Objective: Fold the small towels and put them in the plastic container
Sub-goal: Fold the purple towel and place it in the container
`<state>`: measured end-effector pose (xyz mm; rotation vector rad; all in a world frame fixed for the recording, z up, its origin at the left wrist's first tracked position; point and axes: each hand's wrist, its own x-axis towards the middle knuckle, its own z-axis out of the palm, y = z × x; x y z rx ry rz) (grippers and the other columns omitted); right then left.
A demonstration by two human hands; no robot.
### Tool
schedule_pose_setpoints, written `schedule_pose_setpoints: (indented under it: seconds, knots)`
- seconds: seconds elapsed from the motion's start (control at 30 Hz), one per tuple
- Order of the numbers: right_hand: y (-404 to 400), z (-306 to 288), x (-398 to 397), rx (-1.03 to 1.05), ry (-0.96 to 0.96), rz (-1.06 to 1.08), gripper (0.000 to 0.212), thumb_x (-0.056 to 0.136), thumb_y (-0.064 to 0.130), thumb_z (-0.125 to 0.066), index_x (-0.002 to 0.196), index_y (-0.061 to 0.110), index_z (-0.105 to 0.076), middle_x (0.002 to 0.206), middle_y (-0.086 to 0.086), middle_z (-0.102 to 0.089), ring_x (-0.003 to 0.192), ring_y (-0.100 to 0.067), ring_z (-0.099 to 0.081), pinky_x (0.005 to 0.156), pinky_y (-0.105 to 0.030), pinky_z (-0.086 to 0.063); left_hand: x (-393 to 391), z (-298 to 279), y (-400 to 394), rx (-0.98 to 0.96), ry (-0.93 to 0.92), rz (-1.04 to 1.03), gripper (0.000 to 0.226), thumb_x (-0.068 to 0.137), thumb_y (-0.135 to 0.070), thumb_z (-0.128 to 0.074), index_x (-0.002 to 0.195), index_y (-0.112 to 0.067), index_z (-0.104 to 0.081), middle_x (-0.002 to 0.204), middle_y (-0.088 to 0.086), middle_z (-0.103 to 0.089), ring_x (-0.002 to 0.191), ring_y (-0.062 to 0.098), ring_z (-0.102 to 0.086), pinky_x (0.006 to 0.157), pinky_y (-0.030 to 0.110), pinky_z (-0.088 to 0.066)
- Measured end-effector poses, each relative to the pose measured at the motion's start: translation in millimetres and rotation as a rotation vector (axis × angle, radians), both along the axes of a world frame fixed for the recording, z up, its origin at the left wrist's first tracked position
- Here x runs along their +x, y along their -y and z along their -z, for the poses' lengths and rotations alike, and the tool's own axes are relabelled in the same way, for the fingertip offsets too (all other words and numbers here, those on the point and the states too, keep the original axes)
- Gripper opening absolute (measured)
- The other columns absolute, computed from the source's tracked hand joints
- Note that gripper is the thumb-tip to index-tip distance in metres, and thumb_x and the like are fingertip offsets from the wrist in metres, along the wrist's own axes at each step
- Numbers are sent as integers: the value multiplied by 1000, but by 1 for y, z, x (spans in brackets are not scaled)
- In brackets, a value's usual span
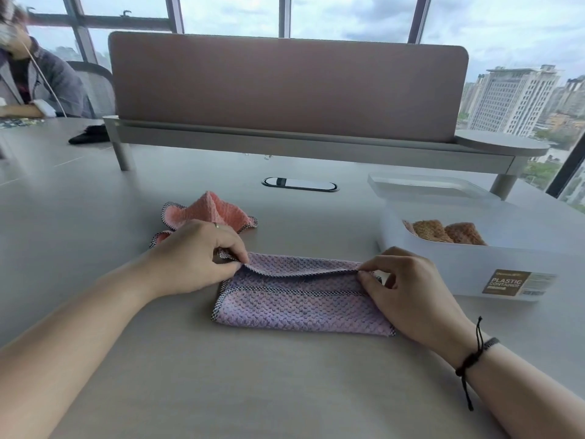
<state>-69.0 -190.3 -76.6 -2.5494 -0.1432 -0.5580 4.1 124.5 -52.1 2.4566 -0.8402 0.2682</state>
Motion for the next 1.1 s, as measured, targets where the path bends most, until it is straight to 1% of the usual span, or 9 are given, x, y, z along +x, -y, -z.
schedule_pose_setpoints:
  seconds: [0.2, 0.3, 0.4, 0.53, 0.63, 0.73, 0.87, 1.0, 1.1]
  knots:
    - [4, -4, -4, 7, 43, -18, 10, 82, 21, -71, 83, 27, -79, 87, 15, -67, 73, 1, -58, 58, -4, -38, -1, 0, 0, 38, -23, 40, 26, 71, -5, -80, 74, -31, -78, 95, -28, -71, 95, -4, -68, 89, 7, -46]
    - [5, -6, -7, -59, -6, -65, 11, 81, 22, -71, 81, 30, -79, 87, 18, -66, 73, 2, -58, 57, -5, -37, -1, -1, -1, 73, -42, 68, 30, 71, -7, -81, 71, -36, -75, 90, -22, -73, 91, -4, -68, 86, 7, -46]
    - [5, -7, -9, -127, -76, -87, 11, 82, 28, -70, 81, 35, -77, 92, 21, -64, 66, 1, -57, 59, -14, -42, -2, 0, -1, 108, -57, 75, 29, 73, -8, -80, 71, -37, -74, 86, -18, -74, 90, -4, -68, 84, 7, -46]
    - [6, -6, -10, -202, -136, -91, 11, 85, 36, -66, 86, 40, -76, 99, 24, -61, 63, 4, -52, 58, -18, -39, -3, -1, 0, 142, -85, 82, 17, 79, -18, -79, 70, -32, -75, 87, -18, -73, 87, -2, -67, 76, 18, -50]
    - [6, -9, -11, -165, -69, -56, 14, 84, 46, -66, 77, 37, -73, 88, 21, -59, 61, 0, -52, 55, -22, -39, -4, -2, 0, 156, -98, 69, 10, 79, -48, -74, 71, -43, -71, 91, -21, -68, 94, 8, -68, 80, 31, -52]
    - [7, -15, -15, -163, -87, 6, 33, 75, 63, -64, 65, 32, -65, 70, 14, -59, 59, -3, -53, 54, -27, -46, -6, -3, 2, 169, -110, 63, 28, 71, -67, -65, 74, -40, -71, 90, -20, -65, 106, 18, -66, 86, 44, -52]
    - [7, -15, -18, -279, -271, 43, 45, 68, 76, -60, 69, 31, -58, 68, 11, -62, 62, -2, -55, 56, -29, -48, -3, -1, 2, 201, -145, 57, 22, 74, -51, -79, 72, -32, -70, 84, -13, -62, 91, 10, -63, 80, 38, -50]
    - [7, -13, -16, -214, -295, -3, 32, 77, 60, -67, 69, 30, -58, 66, 10, -61, 63, -3, -55, 61, -31, -51, -4, -2, 2, 221, -207, 33, 20, 74, -44, -83, 73, -29, -70, 83, -11, -61, 79, 6, -60, 71, 26, -48]
    - [6, -11, -14, -154, -269, -37, 28, 80, 49, -72, 67, 28, -58, 60, 11, -58, 59, -2, -53, 52, -21, -40, -3, -1, 1, 216, -247, 29, 17, 77, -37, -82, 72, -29, -68, 82, -12, -63, 78, -2, -60, 71, 21, -47]
